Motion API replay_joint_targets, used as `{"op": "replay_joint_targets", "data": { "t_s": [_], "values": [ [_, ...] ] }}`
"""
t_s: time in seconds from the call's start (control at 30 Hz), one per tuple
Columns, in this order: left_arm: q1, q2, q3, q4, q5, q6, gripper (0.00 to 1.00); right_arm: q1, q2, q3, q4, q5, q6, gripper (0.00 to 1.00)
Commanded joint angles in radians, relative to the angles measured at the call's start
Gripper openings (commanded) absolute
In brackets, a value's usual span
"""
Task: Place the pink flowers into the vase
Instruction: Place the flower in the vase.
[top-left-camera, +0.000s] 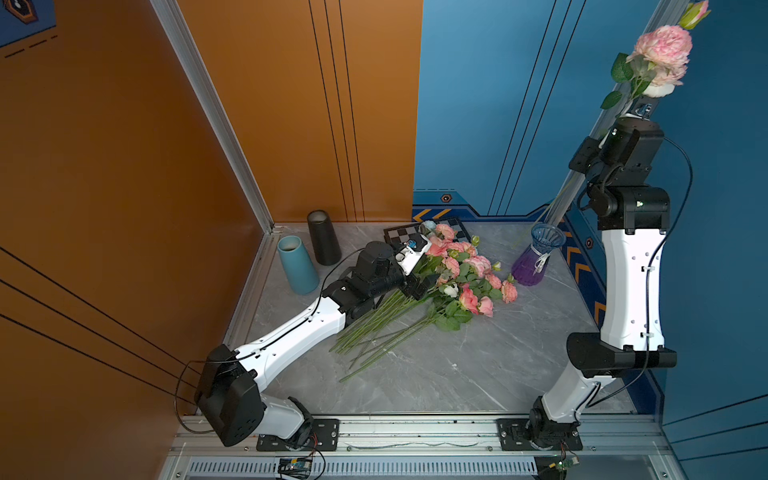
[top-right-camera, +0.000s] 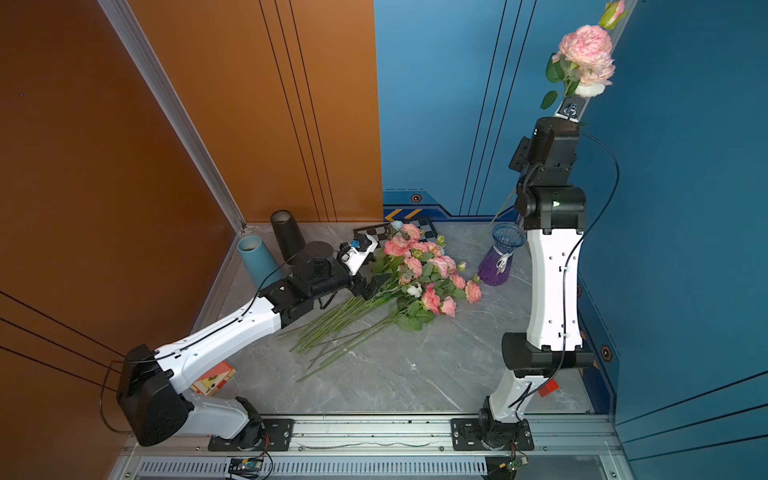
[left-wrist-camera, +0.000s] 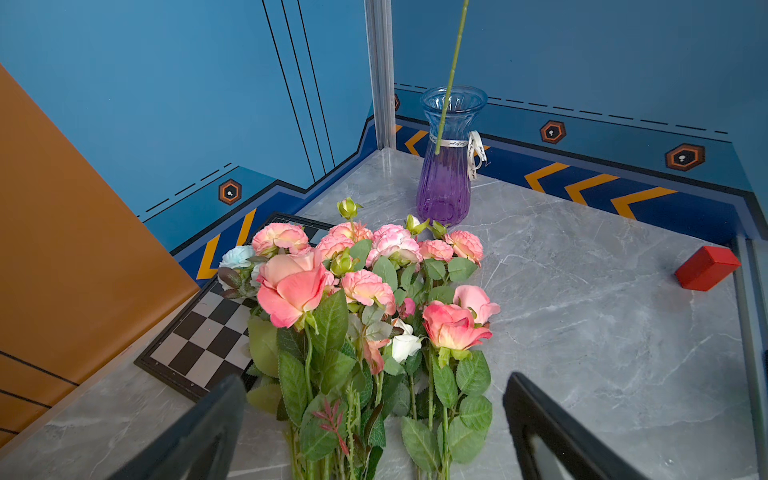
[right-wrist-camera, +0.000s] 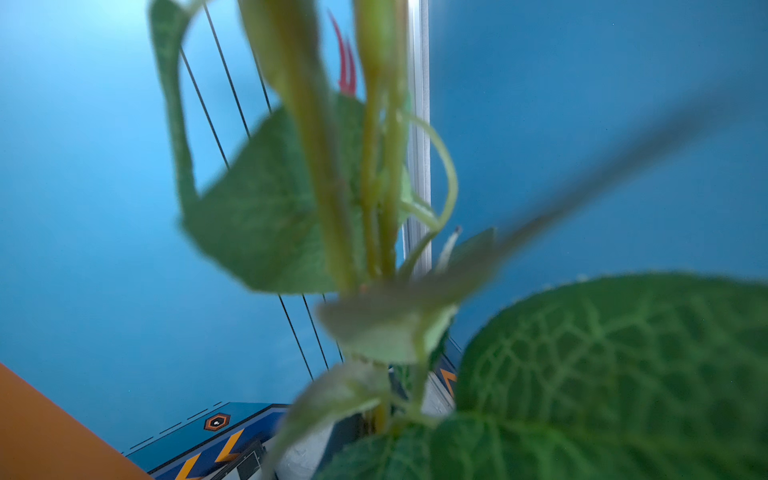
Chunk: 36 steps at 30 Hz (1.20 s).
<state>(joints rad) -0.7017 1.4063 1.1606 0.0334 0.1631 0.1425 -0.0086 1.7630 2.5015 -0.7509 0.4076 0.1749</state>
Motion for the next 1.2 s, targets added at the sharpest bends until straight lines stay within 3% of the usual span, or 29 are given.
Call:
{"op": "replay_joint_targets", "data": {
  "t_s": [0.0, 0.13, 0.43, 0.97, 1.17],
  "values": [
    [-0.002, 0.011, 0.027, -0.004, 0.028, 0.024, 0.99, -0.021, -0.013, 0.028, 0.111, 0.043, -0.01, 0.0],
    [0.0, 0.023, 0.032, -0.004, 0.038, 0.021, 0.99, -0.049, -0.024, 0.028, 0.161, 0.059, 0.027, 0.0],
    [0.002, 0.038, 0.035, 0.011, 0.052, 0.017, 0.98, -0.065, -0.026, 0.017, 0.202, 0.12, -0.04, 0.0],
    [0.001, 0.033, 0.027, 0.014, 0.071, 0.005, 0.99, -0.111, -0.085, -0.186, 0.224, 0.139, -0.087, 0.0],
    [0.0, 0.043, 0.03, 0.016, 0.069, 0.002, 0.99, -0.116, -0.093, -0.341, 0.28, 0.114, -0.089, 0.0]
  ]
}}
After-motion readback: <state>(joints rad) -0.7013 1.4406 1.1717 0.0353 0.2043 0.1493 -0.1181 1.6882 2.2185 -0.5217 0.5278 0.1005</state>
